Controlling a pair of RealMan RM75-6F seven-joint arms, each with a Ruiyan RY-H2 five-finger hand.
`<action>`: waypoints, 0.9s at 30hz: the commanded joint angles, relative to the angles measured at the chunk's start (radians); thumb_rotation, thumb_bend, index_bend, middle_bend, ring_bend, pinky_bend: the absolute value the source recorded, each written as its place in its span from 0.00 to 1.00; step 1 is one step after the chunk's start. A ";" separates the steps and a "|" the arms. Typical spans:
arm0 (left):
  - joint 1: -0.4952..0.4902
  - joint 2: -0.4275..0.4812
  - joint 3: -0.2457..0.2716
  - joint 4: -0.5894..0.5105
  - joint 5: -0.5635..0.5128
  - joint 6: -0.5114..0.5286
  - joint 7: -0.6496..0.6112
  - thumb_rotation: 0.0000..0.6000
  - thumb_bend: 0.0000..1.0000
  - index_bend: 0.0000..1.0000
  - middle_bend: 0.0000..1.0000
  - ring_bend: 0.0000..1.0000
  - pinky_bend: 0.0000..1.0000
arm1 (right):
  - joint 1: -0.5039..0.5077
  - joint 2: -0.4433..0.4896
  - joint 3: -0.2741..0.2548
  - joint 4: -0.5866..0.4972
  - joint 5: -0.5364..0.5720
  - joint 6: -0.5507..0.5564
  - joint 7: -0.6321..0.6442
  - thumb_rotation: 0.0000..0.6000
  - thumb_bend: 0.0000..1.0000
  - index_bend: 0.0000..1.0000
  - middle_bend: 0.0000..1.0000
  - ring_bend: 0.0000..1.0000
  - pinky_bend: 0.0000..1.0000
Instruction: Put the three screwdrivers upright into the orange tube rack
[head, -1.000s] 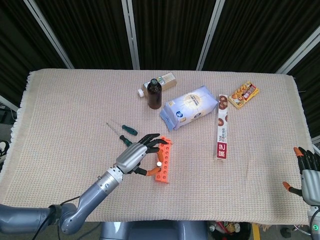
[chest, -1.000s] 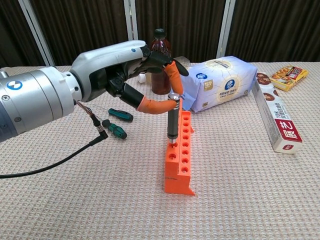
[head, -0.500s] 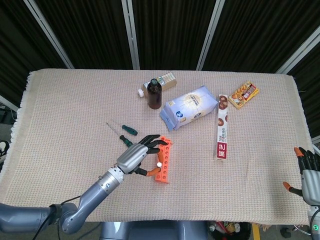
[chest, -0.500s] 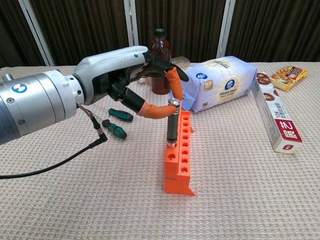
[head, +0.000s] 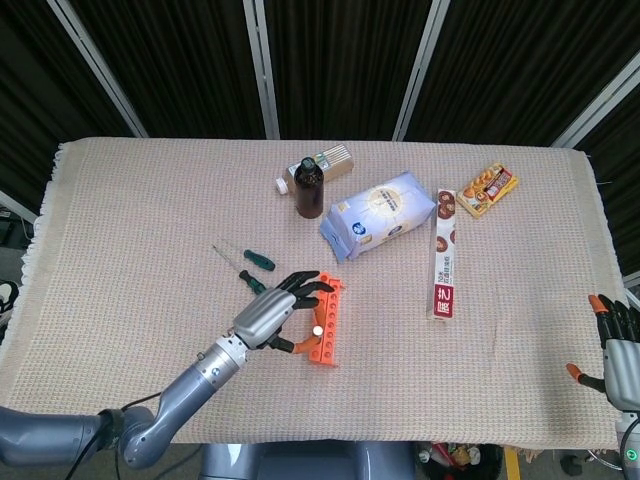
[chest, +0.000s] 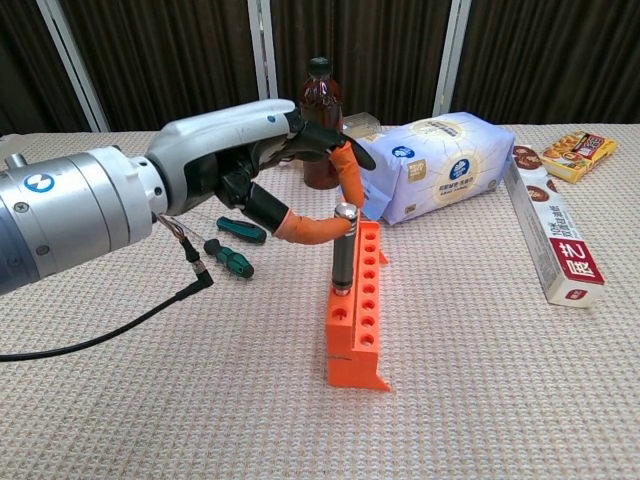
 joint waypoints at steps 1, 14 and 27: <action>0.002 -0.003 0.003 0.003 0.004 0.002 0.000 1.00 0.57 0.81 0.15 0.00 0.00 | 0.000 0.000 0.000 0.001 0.001 0.000 0.000 1.00 0.00 0.00 0.05 0.00 0.04; 0.006 -0.018 0.016 0.020 0.007 0.000 0.004 1.00 0.57 0.81 0.15 0.00 0.00 | 0.000 0.000 0.001 0.002 0.002 -0.002 0.001 1.00 0.00 0.00 0.05 0.00 0.04; 0.005 -0.012 0.016 0.013 0.024 0.000 0.014 1.00 0.41 0.26 0.00 0.00 0.00 | 0.000 0.000 0.002 0.002 0.004 -0.004 0.000 1.00 0.00 0.00 0.05 0.00 0.05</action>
